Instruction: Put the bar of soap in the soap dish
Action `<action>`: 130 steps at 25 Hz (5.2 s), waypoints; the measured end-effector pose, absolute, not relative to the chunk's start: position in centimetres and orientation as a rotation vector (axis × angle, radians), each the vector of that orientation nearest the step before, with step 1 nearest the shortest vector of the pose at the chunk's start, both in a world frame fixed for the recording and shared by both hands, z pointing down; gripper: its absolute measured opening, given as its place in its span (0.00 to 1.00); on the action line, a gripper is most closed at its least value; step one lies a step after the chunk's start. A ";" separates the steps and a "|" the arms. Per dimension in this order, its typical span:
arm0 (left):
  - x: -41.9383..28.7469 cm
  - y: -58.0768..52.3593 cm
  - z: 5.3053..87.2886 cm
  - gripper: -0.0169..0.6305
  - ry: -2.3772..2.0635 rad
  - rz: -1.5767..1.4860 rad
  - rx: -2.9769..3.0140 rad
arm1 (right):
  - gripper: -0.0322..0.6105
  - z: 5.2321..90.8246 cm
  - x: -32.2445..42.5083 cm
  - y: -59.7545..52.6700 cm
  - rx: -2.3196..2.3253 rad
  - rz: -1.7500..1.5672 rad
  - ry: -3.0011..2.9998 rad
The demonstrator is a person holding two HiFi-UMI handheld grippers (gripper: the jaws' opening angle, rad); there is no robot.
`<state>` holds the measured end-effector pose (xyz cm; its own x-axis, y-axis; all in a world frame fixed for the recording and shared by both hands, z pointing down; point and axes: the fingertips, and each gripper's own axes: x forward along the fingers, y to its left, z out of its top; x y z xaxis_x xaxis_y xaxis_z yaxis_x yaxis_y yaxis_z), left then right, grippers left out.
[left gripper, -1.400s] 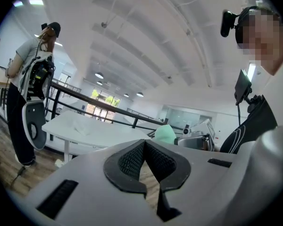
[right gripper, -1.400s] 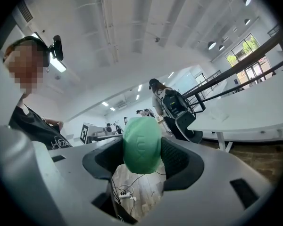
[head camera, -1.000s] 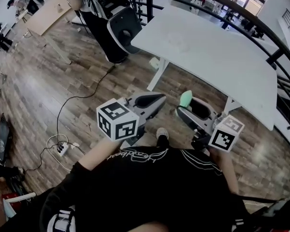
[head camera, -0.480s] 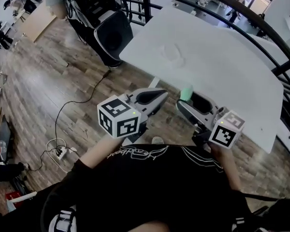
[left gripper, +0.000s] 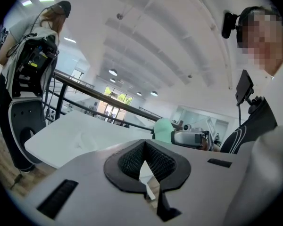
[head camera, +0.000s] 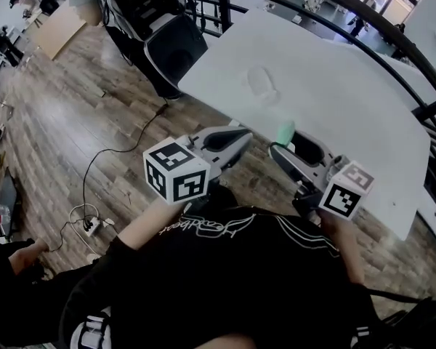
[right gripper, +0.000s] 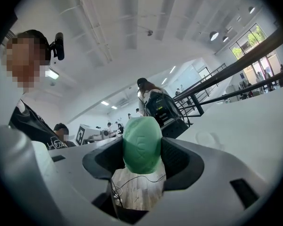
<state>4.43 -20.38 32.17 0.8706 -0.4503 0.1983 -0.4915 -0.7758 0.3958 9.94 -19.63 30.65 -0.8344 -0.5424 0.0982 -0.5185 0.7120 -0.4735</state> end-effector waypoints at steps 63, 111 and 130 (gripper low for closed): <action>2.8 -43.1 43.7 0.04 -0.515 0.295 2.362 | 0.38 42.9 9.0 -46.1 -1.333 -0.722 3.015; 1.6 -42.5 47.7 0.04 -0.474 0.344 2.324 | 0.38 52.9 7.5 -48.5 -1.469 -0.733 3.438; 1.7 -42.7 47.8 0.04 -0.485 0.326 2.322 | 0.38 53.0 7.3 -48.3 -1.459 -0.733 3.472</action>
